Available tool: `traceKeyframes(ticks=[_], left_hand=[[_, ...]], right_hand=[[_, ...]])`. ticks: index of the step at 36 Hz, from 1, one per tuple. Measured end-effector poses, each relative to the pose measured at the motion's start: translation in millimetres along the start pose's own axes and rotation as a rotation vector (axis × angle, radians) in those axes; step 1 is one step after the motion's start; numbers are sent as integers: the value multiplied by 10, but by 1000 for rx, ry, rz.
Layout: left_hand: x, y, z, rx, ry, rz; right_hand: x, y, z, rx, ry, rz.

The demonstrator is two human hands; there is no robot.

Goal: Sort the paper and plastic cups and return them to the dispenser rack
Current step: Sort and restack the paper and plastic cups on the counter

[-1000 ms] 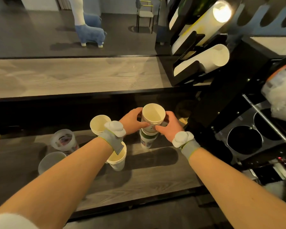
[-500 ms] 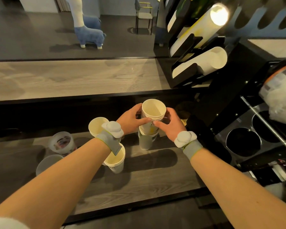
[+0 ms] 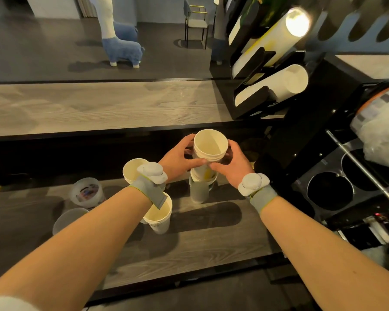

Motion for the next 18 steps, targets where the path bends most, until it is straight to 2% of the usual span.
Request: traceKeyframes(ticks=[18], left_hand=[[6, 41, -21, 4, 47, 5]], right_hand=[[-1, -123, 8, 14, 8, -50]])
Point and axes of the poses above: each hand's wrist, its own z-axis towards the middle knuckle, its own x-axis out of the back of the hand, y = z × x, the point moved 7 cm from there along z, towards the middle knuckle, and after that the axes turned 11 degrees about -x, right-handed, at the moved point
